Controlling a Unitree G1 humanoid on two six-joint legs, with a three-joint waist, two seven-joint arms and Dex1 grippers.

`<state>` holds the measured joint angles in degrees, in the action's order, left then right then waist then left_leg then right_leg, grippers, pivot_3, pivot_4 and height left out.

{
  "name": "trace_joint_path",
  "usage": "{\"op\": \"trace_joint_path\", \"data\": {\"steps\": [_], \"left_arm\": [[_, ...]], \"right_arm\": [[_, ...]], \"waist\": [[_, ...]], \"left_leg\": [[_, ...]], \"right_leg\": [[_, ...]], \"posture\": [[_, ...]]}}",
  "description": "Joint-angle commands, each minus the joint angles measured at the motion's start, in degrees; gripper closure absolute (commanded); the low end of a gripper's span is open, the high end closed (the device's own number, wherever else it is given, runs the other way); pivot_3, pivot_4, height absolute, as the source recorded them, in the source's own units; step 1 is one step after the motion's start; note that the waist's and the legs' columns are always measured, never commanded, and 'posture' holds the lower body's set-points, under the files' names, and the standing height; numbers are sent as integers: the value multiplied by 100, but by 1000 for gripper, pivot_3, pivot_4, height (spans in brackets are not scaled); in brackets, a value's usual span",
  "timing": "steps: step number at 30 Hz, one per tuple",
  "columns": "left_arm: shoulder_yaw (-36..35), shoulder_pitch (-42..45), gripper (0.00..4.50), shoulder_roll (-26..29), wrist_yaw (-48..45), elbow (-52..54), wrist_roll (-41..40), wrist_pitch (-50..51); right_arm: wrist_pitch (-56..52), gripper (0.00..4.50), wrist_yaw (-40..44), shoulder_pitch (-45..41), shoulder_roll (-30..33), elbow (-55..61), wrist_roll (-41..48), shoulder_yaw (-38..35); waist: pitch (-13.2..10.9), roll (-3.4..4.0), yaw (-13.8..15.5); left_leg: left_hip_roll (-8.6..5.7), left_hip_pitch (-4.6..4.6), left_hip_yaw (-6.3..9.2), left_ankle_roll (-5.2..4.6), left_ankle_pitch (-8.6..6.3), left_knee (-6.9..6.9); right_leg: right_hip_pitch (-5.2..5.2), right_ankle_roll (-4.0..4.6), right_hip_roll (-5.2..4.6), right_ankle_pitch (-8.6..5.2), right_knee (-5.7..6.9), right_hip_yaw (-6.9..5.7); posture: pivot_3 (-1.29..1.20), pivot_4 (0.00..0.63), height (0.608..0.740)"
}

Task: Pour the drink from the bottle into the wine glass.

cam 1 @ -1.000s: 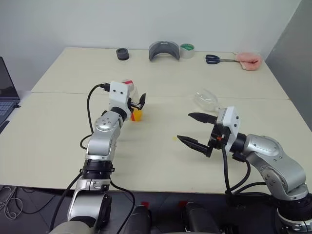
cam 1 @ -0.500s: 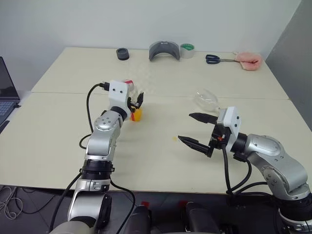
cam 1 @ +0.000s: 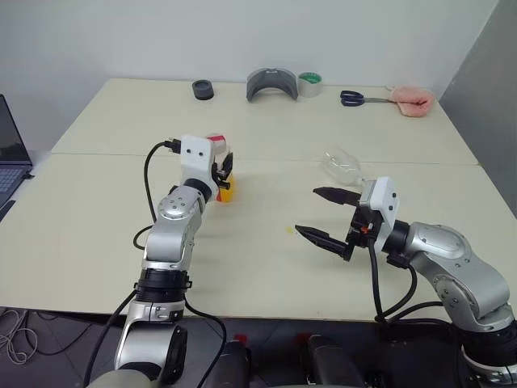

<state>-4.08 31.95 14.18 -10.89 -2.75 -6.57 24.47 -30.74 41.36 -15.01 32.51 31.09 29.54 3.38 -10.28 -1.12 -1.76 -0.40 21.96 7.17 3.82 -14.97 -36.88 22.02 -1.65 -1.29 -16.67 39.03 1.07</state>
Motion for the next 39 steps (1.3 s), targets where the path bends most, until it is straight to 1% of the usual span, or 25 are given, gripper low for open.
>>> {"op": "trace_joint_path", "data": {"steps": [1, 6, 9, 12, 14, 17, 21, 24, 29, 33, 39], "left_arm": [[-11, -49, 2577, -61, -191, 347, -202, -34], [183, -83, 2578, 63, -864, 465, -411, -3], [382, -92, 2578, 222, -1514, 534, -575, -72], [771, 5, 2589, 435, -2790, 566, -1005, -180], [992, 128, 2610, 528, -3472, 454, -1153, -326], [1152, 293, 2613, 519, -4140, 275, -1330, -491], [1412, 566, 2613, 417, -4871, -104, -1340, -843], [1499, 772, 2613, 301, -5193, -407, -1315, -1087], [1559, 1057, 2613, 151, -5465, -846, -1236, -1340], [1567, 1097, 2613, 145, -5548, -942, -1220, -1426], [1549, 1058, 2613, 157, -5555, -941, -1177, -1427]], "right_arm": [[78, 0, 43, -147, -7, 71, 95, -130], [-64, 0, -83, -249, -34, 157, 282, -293], [-233, 0, -262, -268, -43, 294, 470, -467], [-582, 0, -599, -263, -3, 643, 805, -764], [-917, 0, -899, -336, 0, 855, 1045, -873], [-1650, 0, -1526, -581, 22, 1048, 1325, -923], [-2055, 0, -1987, -972, 15, 1176, 1309, -798], [-2227, 0, -2238, -1160, -34, 1195, 1164, -615], [-2187, 0, -2504, -1266, -228, 1162, 839, -254], [-2021, 0, -2593, -1211, -339, 1058, 516, -39], [-1910, 0, -2650, -1226, -586, 998, 297, -18]], "waist": [[0, 0, 4], [0, 0, 7], [0, 0, 8], [-1, 0, 8], [-1, 0, 8], [-2, 2, -6], [-2, 3, -13], [-2, 3, -7], [-2, 2, -6], [-2, 2, -15], [-2, 2, -12]], "left_leg": [[0, 0, 1, 1, 1, 0], [-1, 2, 1, 5, 3, 0], [-1, 3, 0, 9, 5, 0], [-1, 4, 0, 9, 5, 1], [-1, 6, 0, 10, 5, 0], [-1, 6, -1, 0, 0, 0], [4, 5, -3, -5, -2, 2], [2, 7, -3, -5, -2, 2], [-1, 16, 0, -6, -3, 0], [1, 16, -1, -6, -3, 1], [0, 17, 2, -6, -2, 0]], "right_leg": [[0, 0, 0, 0, 0, 0], [0, 0, 0, 0, 0, -1], [0, 0, 0, 0, -1, -1], [2, 0, 0, 0, 0, -1], [2, 0, 0, 0, -1, -1], [3, 0, 0, 0, -1, 0], [6, 1, 6, 0, 1, 1], [6, 1, 5, 0, -1, 1], [12, 1, 4, 0, -1, -1], [16, 1, 5, 0, 2, 0], [16, 1, 5, 0, 2, -1]], "posture": [[0, 150, 740], [0, 150, 740], [0, 150, 740], [0, 150, 740], [0, 150, 740], [0, 150, 740], [0, 150, 740], [0, 150, 740], [0, 150, 740], [0, 150, 740], [0, 150, 740]]}}
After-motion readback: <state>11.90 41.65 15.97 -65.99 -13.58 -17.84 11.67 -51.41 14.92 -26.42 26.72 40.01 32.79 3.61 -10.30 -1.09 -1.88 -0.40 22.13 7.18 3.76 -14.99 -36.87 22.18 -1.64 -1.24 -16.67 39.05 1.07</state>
